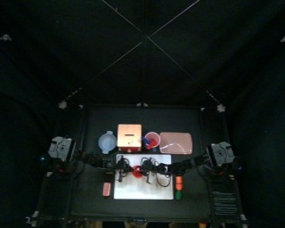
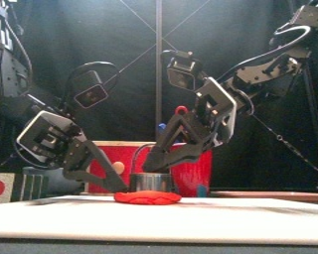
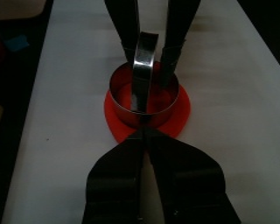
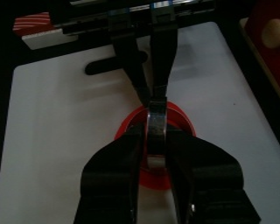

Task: Get the cutter from the drawer then cut the dough then place the extra dough in the bowl
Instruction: Place the extra dough in the bowl

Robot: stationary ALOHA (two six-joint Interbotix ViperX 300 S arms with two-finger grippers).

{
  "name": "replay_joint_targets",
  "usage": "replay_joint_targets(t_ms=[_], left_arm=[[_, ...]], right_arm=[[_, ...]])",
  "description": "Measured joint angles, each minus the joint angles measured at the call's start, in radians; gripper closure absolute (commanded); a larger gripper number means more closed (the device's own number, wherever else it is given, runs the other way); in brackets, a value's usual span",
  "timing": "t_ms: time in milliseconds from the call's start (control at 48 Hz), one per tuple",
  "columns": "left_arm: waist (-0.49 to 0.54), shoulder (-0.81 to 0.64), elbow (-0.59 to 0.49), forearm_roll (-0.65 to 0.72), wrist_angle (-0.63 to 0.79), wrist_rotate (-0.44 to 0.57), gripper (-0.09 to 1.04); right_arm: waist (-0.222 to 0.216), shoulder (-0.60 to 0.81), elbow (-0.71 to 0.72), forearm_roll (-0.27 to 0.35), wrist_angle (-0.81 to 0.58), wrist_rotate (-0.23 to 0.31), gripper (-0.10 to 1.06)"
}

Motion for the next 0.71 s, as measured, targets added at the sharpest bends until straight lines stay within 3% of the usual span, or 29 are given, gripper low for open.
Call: replay_joint_targets(t_ms=[333, 708], left_arm=[[0.0, 0.002, -0.002, 0.0, 0.002, 0.0, 0.41], [0.0, 0.002, -0.002, 0.0, 0.005, -0.002, 0.41]], right_arm=[[-0.005, 0.0, -0.017, -0.018, 0.0, -0.002, 0.48], [-0.017, -0.074, -0.009, -0.029, -0.005, -0.002, 0.48]])
